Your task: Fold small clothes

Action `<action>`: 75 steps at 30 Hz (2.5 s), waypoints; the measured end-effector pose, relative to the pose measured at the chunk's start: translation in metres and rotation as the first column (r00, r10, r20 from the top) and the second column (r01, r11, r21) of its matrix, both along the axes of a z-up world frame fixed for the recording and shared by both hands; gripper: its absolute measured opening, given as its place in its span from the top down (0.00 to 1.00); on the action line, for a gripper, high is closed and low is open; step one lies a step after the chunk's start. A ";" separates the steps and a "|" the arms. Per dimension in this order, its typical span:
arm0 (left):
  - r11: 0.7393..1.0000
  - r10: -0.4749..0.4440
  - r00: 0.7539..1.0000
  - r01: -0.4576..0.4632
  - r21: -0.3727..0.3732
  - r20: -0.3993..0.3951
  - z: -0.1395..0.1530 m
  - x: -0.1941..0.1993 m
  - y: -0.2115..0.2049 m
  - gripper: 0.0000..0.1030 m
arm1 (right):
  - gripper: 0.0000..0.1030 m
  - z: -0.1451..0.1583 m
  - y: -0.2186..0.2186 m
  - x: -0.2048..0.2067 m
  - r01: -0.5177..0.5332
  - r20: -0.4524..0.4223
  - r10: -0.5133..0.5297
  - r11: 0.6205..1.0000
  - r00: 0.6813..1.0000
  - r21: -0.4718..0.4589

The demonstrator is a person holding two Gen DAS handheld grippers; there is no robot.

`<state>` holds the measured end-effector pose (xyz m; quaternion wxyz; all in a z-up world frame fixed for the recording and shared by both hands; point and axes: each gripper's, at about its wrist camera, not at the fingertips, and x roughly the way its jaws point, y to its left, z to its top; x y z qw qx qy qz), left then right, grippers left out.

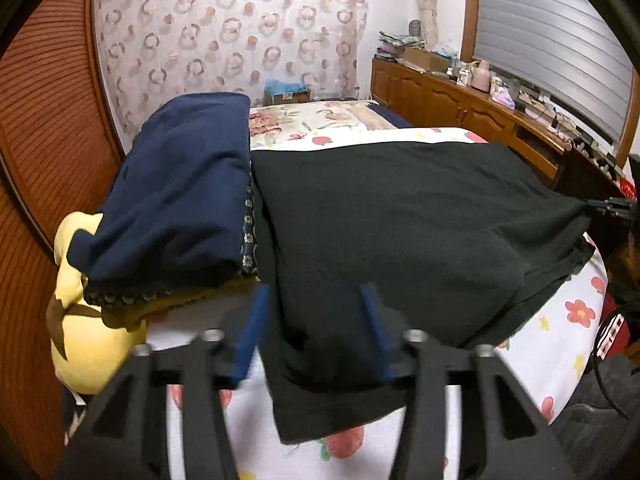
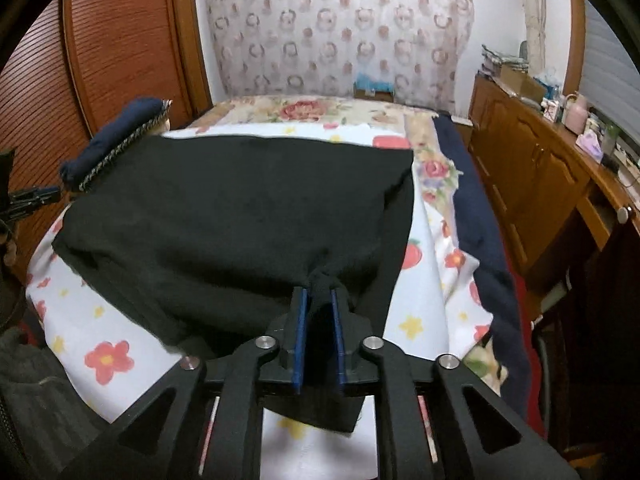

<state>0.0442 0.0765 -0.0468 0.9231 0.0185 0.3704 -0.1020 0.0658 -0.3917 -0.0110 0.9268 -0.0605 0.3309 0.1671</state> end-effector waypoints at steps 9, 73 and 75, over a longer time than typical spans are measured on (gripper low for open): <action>0.997 0.061 0.998 -0.062 -0.035 -0.034 -0.021 0.007 0.008 0.25 | 0.55 -0.002 0.008 -0.016 0.062 0.030 -0.063 0.998 0.998 0.013; 0.946 -0.177 0.973 0.209 -0.248 0.148 0.048 0.021 -0.099 0.92 | 0.36 -0.064 0.062 -0.005 0.074 0.025 -0.076 0.995 0.997 0.073; 0.938 -0.202 0.966 0.239 -0.250 0.162 0.057 0.028 -0.109 0.92 | 0.36 -0.060 0.058 -0.006 0.081 0.027 -0.084 0.993 0.996 0.085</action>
